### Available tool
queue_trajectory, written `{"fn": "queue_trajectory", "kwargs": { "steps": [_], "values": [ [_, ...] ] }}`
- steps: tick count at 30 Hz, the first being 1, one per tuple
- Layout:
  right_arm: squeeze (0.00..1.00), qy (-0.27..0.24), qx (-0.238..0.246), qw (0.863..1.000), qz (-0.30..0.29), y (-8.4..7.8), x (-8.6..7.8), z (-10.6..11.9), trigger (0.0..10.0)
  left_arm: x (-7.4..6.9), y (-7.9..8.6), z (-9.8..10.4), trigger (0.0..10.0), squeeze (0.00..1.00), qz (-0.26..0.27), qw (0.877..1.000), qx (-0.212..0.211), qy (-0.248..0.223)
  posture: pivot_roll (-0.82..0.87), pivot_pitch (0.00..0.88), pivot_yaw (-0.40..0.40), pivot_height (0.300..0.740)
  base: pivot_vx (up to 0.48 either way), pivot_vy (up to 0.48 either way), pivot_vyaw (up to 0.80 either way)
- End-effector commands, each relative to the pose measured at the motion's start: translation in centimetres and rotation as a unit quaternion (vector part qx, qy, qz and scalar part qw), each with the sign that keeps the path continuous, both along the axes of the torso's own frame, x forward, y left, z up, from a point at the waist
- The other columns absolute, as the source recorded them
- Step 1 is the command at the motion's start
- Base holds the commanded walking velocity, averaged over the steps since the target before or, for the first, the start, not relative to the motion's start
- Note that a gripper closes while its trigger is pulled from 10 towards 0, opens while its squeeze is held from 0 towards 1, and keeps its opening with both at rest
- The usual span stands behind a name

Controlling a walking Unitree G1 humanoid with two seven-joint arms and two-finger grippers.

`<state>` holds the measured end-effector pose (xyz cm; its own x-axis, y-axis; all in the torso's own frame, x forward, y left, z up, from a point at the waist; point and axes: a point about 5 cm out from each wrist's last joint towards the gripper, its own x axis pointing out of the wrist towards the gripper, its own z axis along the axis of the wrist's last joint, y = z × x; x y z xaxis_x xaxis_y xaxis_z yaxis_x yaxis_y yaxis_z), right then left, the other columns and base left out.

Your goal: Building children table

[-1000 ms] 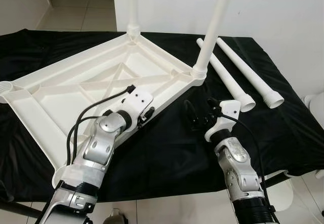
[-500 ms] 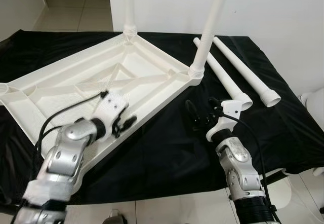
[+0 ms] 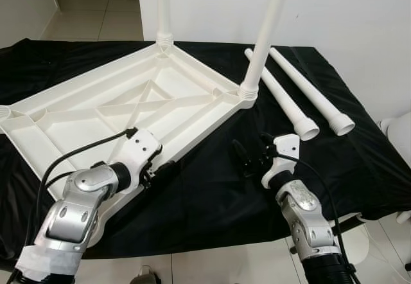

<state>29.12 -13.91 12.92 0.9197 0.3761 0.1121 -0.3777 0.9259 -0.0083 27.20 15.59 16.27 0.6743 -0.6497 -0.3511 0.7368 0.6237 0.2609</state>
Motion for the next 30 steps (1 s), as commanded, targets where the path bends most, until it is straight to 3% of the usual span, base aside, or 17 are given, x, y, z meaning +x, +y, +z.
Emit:
{"fn": "queue_trajectory", "kwargs": {
  "steps": [1, 11, 21, 22, 23, 24, 25, 30],
  "values": [
    [0.0, 0.012, -0.007, 1.0, 0.001, -0.2, -0.2, -0.7, 10.0, -0.6, 0.2, -0.4, 10.0, 0.0, -0.015, 1.0, 0.002, 0.02, 0.11, 0.052, -0.064, 0.74, 0.0, 0.0, 0.0],
    [0.0, 0.014, -0.007, 1.0, 0.006, -0.1, -0.3, -0.9, 10.0, -1.6, 1.0, -2.3, 10.0, 0.0, -0.002, 0.997, 0.051, 0.051, 0.11, 0.05, -0.059, 0.74, 0.0, 0.0, 0.0],
    [0.0, 0.012, -0.006, 1.0, 0.005, 0.0, -0.3, -0.7, 10.0, 0.0, 2.0, -2.7, 9.7, 0.0, 0.077, 0.994, 0.051, 0.057, 0.1, 0.047, -0.058, 0.74, 0.0, 0.0, 0.0],
    [0.0, 0.012, -0.006, 1.0, 0.005, -0.1, -0.3, -0.7, 10.0, 0.2, 2.0, -2.6, 3.1, 0.0, 0.086, 0.994, 0.046, 0.057, 0.1, 0.047, -0.058, 0.74, 0.0, 0.0, 0.0],
    [0.0, 0.012, -0.006, 1.0, 0.005, -0.1, -0.3, -0.7, 10.0, 0.2, 2.0, -2.6, 3.1, 0.0, 0.086, 0.994, 0.046, 0.057, 0.1, 0.047, -0.058, 0.74, 0.0, 0.0, 0.0],
    [0.0, 0.011, -0.006, 1.0, 0.004, -0.1, -0.2, -0.7, 10.0, 0.4, 2.0, -2.5, 2.0, 0.0, 0.091, 0.993, 0.043, 0.057, 0.1, 0.047, -0.058, 0.74, 0.0, 0.0, 0.0],
    [0.0, 0.011, -0.006, 1.0, 0.004, -0.1, -0.2, -0.6, 10.0, 0.6, 2.0, -2.5, 0.0, 0.0, 0.102, 0.993, 0.043, 0.051, 0.1, 0.045, -0.058, 0.74, 0.0, 0.0, 0.0],
    [0.0, 0.008, -0.004, 1.0, 0.003, -0.1, -0.2, -0.4, 10.0, 1.3, 1.7, -2.5, 0.0, 0.0, 0.14, 0.989, 0.031, 0.042, 0.09, 0.046, -0.06, 0.74, 0.0, 0.0, 0.0]
  ]
}}
